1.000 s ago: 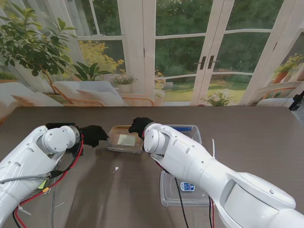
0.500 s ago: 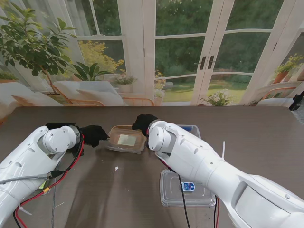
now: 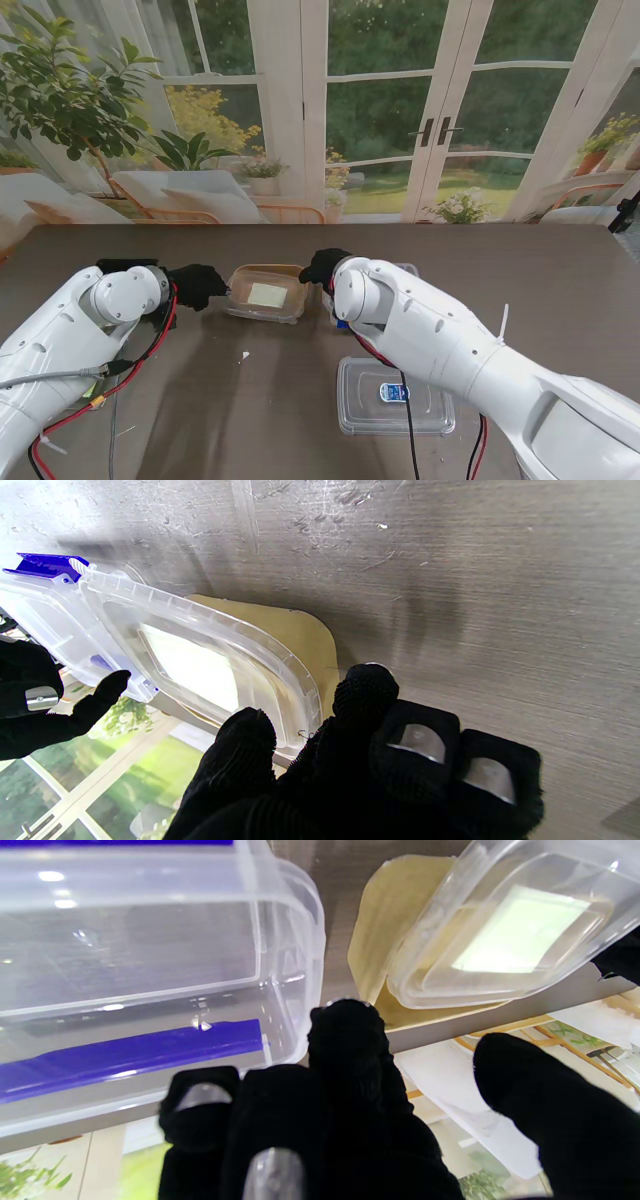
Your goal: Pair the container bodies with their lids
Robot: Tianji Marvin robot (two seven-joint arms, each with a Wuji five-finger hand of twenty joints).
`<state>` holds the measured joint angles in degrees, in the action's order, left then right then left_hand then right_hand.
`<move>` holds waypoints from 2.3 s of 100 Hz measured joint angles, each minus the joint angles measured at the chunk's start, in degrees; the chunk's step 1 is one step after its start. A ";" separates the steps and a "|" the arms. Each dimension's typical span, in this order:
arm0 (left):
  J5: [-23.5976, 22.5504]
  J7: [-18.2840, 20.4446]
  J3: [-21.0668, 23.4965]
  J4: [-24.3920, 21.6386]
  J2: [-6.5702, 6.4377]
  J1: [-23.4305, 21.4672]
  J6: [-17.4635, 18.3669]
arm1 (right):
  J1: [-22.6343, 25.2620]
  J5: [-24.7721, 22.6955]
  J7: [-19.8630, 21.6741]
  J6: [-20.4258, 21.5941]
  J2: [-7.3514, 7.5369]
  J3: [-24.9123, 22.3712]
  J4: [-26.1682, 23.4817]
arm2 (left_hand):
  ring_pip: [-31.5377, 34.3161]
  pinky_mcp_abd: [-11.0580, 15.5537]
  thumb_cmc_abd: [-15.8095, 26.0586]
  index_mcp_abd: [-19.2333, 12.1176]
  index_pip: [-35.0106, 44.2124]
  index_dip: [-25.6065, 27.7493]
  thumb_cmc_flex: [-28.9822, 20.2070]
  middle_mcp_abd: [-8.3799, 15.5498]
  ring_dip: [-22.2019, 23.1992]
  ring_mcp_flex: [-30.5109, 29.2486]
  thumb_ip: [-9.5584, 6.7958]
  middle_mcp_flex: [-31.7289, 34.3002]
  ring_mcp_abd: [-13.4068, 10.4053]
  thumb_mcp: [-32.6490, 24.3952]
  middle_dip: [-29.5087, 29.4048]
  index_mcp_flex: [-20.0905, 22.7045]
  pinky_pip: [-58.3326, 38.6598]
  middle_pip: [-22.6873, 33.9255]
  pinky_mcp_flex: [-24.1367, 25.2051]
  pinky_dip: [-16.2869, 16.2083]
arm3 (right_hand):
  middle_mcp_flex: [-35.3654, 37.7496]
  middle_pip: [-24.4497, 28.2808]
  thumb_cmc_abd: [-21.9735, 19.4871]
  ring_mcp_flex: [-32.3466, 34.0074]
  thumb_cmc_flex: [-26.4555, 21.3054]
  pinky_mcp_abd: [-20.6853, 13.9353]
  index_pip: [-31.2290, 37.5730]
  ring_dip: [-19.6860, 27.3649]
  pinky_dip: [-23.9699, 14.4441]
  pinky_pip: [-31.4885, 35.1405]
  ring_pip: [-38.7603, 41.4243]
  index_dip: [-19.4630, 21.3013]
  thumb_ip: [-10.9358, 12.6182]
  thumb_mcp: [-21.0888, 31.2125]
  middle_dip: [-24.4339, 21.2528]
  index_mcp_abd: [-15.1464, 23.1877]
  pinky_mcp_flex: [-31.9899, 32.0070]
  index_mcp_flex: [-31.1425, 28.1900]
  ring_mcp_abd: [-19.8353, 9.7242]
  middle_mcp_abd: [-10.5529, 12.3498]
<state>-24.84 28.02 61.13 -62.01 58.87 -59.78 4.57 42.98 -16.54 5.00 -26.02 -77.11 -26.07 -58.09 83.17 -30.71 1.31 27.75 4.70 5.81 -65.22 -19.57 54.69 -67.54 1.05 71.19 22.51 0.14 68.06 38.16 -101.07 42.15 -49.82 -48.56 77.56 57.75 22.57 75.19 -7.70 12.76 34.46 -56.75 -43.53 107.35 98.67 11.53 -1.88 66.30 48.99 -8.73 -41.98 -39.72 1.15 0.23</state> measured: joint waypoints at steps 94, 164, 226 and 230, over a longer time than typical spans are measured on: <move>-0.22 0.13 -0.12 -0.30 -0.02 -0.21 0.25 | 2.22 3.22 -0.47 -0.19 -0.54 0.02 -1.13 | 0.00 -0.01 0.00 1.32 0.00 0.00 0.00 0.00 0.00 0.00 0.00 0.00 0.00 0.00 0.00 0.01 0.00 0.00 0.00 0.00 | 0.01 0.00 0.00 0.00 0.00 0.00 -1.14 0.00 0.01 0.02 0.00 -0.57 0.00 0.00 -0.70 -3.52 0.00 -1.15 0.01 0.00; 1.02 0.10 -2.51 2.41 0.09 2.79 1.68 | 1.43 3.94 -0.68 -1.65 -1.63 0.38 -0.23 | -0.01 -0.01 0.00 3.16 0.01 0.00 0.00 0.00 0.00 0.00 0.00 0.00 0.01 0.00 -0.01 0.02 0.00 0.00 0.00 0.00 | 0.00 0.00 0.00 0.00 0.00 0.00 -0.88 0.00 0.01 0.04 0.00 -0.57 -0.01 -0.04 -0.77 -4.09 0.00 -1.18 0.01 0.00; 2.00 0.38 -3.90 3.88 0.29 4.33 2.15 | -0.76 3.94 -1.57 -2.46 -3.87 2.09 3.90 | -0.01 -0.04 0.00 3.98 0.23 0.00 0.00 0.00 0.00 0.00 0.00 0.00 0.01 0.00 -0.01 0.63 0.00 0.00 0.00 0.00 | 0.01 0.00 0.00 0.00 0.00 0.00 -0.88 0.00 0.01 0.05 0.00 -0.57 -0.01 -0.05 -0.78 -3.97 0.00 -1.18 0.01 0.00; 2.19 0.21 -4.11 4.33 0.37 4.63 2.31 | -1.14 3.95 -1.48 -2.38 -4.19 2.34 4.54 | -0.01 -0.05 0.00 3.99 0.23 0.00 0.00 0.00 0.00 0.00 0.00 0.00 0.01 0.00 -0.02 0.63 0.00 0.00 0.00 0.00 | 0.01 0.00 0.00 0.00 0.00 0.00 -0.88 0.00 0.01 0.05 0.00 -0.57 -0.01 -0.05 -0.78 -3.97 0.00 -1.18 0.01 0.00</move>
<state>-22.66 28.23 57.03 -57.68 59.24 -55.15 6.88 41.83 -12.59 3.52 -28.40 -81.30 -23.73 -53.55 83.16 -30.76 1.31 31.73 4.93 5.81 -65.22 -19.58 54.69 -67.53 1.05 71.19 22.51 0.14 68.04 38.79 -101.07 42.15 -49.82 -48.56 77.57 57.75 22.57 75.19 -7.70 12.76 33.58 -56.75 -43.52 107.40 98.67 10.96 -1.88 66.25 48.21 -12.70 -41.98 -40.90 1.15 0.23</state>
